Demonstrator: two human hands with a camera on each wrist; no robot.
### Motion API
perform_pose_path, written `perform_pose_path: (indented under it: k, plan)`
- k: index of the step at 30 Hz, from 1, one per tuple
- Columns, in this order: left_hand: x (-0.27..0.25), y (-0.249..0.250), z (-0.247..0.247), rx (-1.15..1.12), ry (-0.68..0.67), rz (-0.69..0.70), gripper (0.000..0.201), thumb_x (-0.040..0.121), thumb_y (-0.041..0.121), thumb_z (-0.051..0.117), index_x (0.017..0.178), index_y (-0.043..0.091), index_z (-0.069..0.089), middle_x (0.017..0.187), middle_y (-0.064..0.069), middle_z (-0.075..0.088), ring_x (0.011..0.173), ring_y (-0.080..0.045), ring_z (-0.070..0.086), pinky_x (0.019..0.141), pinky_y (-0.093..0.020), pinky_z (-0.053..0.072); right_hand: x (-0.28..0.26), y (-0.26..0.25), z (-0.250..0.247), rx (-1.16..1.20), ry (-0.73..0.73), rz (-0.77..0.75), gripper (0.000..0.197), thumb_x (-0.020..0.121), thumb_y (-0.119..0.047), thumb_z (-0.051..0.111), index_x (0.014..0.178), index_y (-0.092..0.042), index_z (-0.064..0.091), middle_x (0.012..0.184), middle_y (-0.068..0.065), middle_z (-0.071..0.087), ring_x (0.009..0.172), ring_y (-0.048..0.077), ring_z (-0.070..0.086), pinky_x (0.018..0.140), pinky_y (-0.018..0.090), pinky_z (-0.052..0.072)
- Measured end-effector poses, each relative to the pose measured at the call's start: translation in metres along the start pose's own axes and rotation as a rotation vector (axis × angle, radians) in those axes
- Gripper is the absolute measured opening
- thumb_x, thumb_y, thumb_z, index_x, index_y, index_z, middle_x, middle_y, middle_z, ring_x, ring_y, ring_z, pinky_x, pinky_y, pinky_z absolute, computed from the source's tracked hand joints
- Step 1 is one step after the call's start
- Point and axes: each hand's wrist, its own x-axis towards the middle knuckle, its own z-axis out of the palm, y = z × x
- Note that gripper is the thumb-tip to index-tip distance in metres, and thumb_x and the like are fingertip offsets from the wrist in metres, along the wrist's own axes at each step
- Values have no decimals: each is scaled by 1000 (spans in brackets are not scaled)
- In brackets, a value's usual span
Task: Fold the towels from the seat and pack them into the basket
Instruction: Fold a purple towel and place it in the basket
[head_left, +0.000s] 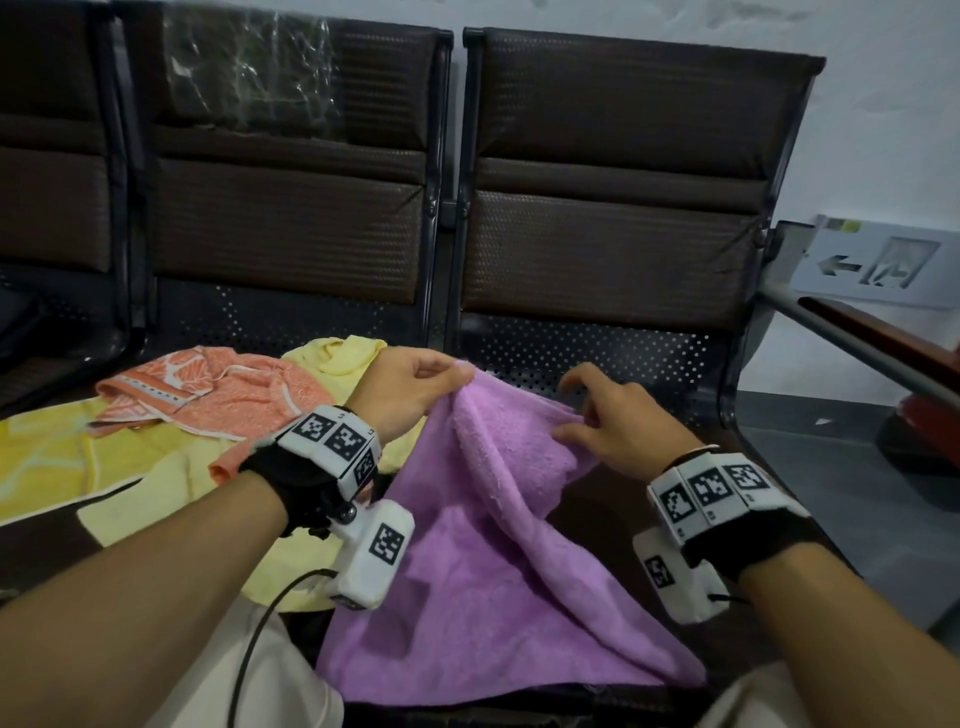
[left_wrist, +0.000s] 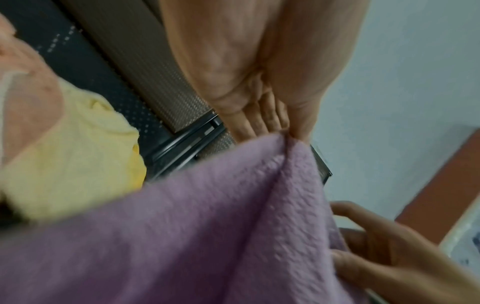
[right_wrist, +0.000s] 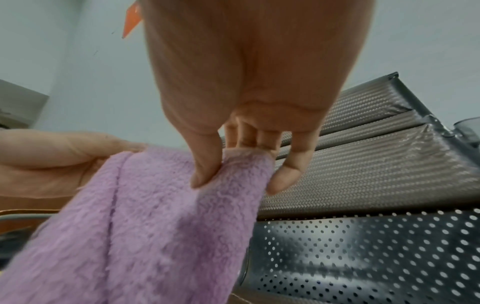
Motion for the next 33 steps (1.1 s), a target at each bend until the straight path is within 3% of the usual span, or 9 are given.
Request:
perform_pose_path:
  k: [2,6,10,14,17,23,26,29,33]
  plan:
    - [-3,1,-3,104,-111,53,9,84,22,68,90,20,73,85,3,74,81,-9,69,71,-26,56,-2,2,-3,-32,-34,30,45,80,-35,71,122,-27,55,90,-6,62,87,14,60,83,35,52]
    - [-13,0,-6,407,-275,196,12,78,12,73,87,20,71,77,5,69,70,-5,63,73,-25,55,-7,0,-4,-178,-150,4,21,74,-31,77,94,-25,73,94,-7,52,97,14,55,86,37,49]
    - [-28,11,-8,404,-192,243,5,79,13,65,80,17,63,69,-3,67,59,-9,55,63,-29,49,-18,-14,-5,-189,-48,-49,16,75,-31,75,80,-24,62,99,-7,43,101,15,42,89,34,43]
    - [-39,31,-2,318,-50,251,13,84,15,55,78,25,49,62,9,54,51,0,43,51,-12,34,-29,-35,-24,-49,73,-63,13,85,-17,60,84,-20,48,88,-2,50,89,24,54,71,27,35]
    - [-40,52,-4,243,80,250,7,87,15,51,89,21,48,68,11,53,58,1,46,53,-12,35,-38,-55,-51,5,177,-83,11,86,-18,57,85,-23,47,78,-2,58,75,22,54,63,28,33]
    - [-51,108,-25,42,180,321,15,90,13,50,101,19,42,77,9,58,64,-8,49,68,-30,37,-50,-97,-115,216,518,-131,12,78,-25,72,76,-25,60,69,-15,59,66,1,53,61,12,39]
    - [-55,130,-39,35,162,370,14,92,18,52,105,22,55,93,4,66,80,-12,59,76,-34,46,-49,-111,-129,407,637,-139,18,77,-20,73,70,-27,58,70,-14,60,68,3,53,68,23,44]
    - [-51,134,-42,85,105,344,15,92,16,54,104,18,63,97,-2,69,83,-13,62,79,-32,48,-40,-110,-130,473,679,-74,22,76,-18,75,70,-26,56,72,-14,59,73,8,54,73,25,44]
    - [-31,128,-34,180,85,272,16,94,14,52,105,11,62,106,-7,67,96,-18,60,80,-26,43,-20,-95,-121,388,627,58,15,78,-22,75,78,-21,60,72,-12,59,74,9,54,67,19,38]
